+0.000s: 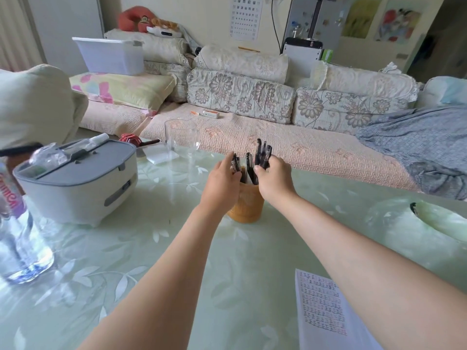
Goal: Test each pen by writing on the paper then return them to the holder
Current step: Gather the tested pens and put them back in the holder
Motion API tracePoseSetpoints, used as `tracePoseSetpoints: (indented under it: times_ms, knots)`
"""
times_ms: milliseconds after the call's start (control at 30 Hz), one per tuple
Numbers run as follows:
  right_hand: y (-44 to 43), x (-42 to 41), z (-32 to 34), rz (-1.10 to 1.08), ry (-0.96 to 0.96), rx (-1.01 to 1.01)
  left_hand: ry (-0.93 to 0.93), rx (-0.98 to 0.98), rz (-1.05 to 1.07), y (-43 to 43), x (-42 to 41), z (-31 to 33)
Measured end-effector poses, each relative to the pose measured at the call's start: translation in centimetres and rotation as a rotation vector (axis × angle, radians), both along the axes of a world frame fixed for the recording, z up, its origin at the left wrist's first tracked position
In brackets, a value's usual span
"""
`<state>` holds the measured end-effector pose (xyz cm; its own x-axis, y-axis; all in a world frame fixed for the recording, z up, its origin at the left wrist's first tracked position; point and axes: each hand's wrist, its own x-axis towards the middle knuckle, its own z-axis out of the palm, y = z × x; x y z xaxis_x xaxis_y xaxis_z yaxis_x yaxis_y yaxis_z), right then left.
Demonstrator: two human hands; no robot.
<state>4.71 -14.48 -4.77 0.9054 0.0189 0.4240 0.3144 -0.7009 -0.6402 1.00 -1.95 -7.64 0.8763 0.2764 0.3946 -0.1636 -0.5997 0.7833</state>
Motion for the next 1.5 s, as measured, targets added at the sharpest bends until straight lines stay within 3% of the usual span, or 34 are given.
tracePoseSetpoints:
  times_ms: [200,333,433,600,767,967,1167,1233,1500]
  knots:
    - [-0.5,-0.3,0.0,-0.082,0.104,-0.318,0.045,-0.048,-0.017,-0.2,0.1,-0.2]
    - [-0.1,-0.3,0.4,-0.023,0.098,-0.158,0.036,-0.067,-0.028,-0.2,0.1,-0.1]
    - [-0.2,-0.4,0.3,0.020,-0.010,-0.035,0.030,-0.074,-0.036,-0.1,0.1,-0.2]
    - [-0.4,0.6,1.0,0.208,0.068,-0.127,0.029,-0.099,-0.048,0.1,0.0,-0.1]
    - [0.2,1.4,1.6,0.184,-0.044,-0.252,0.043,-0.164,-0.068,0.3,-0.2,0.3]
    - [-0.1,1.0,1.1,0.244,0.097,-0.164,0.039,-0.215,-0.079,0.7,-0.4,0.2]
    - [-2.1,-0.1,-0.2,0.114,0.312,0.153,0.065,-0.169,-0.039,0.5,-0.2,-0.1]
    - [-2.4,-0.2,-0.8,0.152,0.381,0.147,0.078,-0.127,0.000,0.3,0.0,-0.2]
    - [-2.4,-1.2,-1.5,0.186,0.313,0.011,0.095,-0.135,-0.004,0.3,-0.2,-0.3]
